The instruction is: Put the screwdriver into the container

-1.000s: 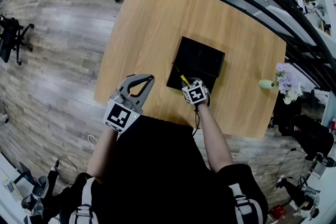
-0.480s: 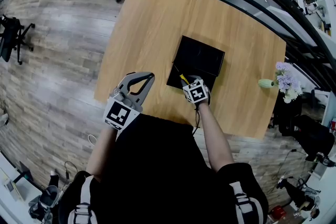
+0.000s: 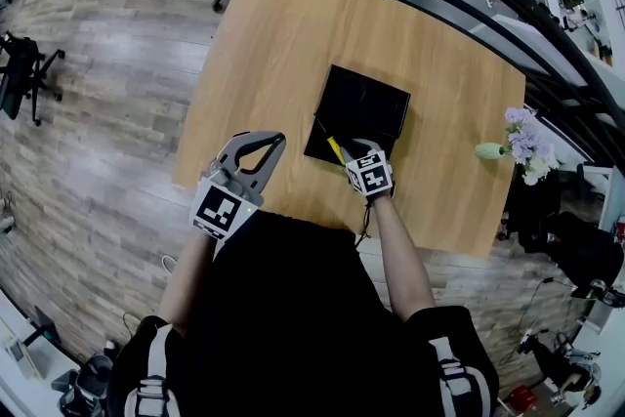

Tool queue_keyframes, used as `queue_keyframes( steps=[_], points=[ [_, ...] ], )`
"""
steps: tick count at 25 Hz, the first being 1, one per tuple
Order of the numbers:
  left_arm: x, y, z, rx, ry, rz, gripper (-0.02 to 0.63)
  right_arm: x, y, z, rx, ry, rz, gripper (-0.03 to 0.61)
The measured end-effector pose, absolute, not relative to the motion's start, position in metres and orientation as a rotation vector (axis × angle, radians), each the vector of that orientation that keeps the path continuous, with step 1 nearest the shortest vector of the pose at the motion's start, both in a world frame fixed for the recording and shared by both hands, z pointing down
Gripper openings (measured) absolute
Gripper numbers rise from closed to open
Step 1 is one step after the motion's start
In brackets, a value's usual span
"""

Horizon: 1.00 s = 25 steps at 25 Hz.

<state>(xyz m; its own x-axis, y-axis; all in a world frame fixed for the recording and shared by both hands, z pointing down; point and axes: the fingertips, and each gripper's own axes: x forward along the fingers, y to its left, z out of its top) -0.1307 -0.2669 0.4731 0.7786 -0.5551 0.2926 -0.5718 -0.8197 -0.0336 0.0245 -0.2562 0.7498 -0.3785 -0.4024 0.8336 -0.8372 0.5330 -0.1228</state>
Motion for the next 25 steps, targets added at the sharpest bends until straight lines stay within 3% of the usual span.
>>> queue_keyframes(
  steps=[5,12,25],
  points=[
    [-0.117,-0.251,0.465,2.934,-0.935,0.435,0.021,0.043,-0.241,0.736,1.046,-2.011,0.693,0.116],
    [-0.096,-0.220,0.450,2.932,-0.961,0.440,0.021,0.070,-0.205,0.700,1.112,-2.073,0.618,0.041],
    [-0.040,-0.156,0.435,2.927,-0.979,0.447,0.021,0.116,-0.140,0.643,1.098,-2.187,0.482,0.025]
  ],
)
